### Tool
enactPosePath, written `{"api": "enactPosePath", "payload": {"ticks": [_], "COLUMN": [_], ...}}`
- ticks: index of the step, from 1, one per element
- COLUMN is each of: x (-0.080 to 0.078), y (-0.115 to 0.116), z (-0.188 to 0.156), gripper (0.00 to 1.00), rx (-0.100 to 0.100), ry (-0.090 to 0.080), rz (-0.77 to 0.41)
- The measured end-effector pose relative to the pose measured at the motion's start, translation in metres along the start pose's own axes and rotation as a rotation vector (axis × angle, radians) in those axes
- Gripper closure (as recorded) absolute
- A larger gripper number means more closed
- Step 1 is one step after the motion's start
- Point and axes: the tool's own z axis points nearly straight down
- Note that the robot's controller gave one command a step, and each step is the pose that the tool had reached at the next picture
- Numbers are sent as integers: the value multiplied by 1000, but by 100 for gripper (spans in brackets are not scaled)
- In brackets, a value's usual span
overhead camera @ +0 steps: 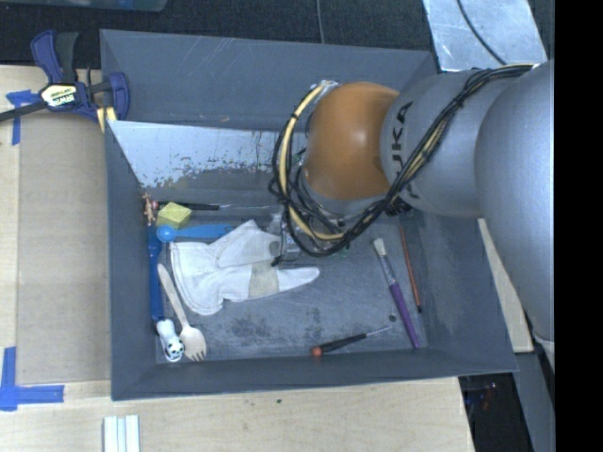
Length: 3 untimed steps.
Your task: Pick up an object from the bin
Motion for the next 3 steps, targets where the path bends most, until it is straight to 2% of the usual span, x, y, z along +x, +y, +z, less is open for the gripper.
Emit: {"api": "enactPosePath", "payload": {"ticks": [2, 3], "x": [-2, -2], "y": [0, 0], "z": [-25, -45], "gripper": [100, 100], "rx": [-1, -1], "ry": [-7, -4], "rz": [0, 1]}}
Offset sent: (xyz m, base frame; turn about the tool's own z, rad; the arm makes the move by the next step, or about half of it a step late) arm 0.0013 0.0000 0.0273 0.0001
